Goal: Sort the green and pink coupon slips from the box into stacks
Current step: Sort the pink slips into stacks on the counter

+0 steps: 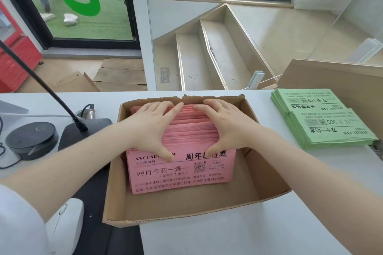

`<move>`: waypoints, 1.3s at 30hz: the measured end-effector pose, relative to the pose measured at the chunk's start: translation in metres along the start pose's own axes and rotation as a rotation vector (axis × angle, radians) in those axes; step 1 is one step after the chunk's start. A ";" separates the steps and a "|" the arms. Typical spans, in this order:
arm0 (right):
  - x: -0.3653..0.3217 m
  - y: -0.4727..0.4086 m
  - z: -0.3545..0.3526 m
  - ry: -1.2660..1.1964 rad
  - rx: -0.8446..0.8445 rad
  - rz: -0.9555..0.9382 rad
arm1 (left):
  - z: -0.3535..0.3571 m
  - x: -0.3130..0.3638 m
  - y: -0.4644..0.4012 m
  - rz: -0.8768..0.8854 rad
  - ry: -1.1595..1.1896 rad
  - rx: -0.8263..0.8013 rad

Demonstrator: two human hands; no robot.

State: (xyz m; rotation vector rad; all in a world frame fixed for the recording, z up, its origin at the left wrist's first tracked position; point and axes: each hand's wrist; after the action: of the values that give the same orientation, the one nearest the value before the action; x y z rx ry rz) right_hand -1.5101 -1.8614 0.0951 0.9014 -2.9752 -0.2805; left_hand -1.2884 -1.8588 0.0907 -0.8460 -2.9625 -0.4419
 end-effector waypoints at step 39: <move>-0.063 0.081 -0.014 0.091 0.384 0.120 | -0.003 0.045 0.089 0.001 0.237 0.562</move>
State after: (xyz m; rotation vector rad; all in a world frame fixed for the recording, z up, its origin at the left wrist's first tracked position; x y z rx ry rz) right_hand -1.5012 -1.7628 0.1258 0.7263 -3.0307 0.3371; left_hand -1.2802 -1.7642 0.1214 -0.6683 -2.6418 0.2687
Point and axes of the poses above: each hand's wrist, its own y-axis away from the middle knuckle, its own z-axis out of the palm, x = y × z, and after that the axes turned 5 degrees about y, right-handed
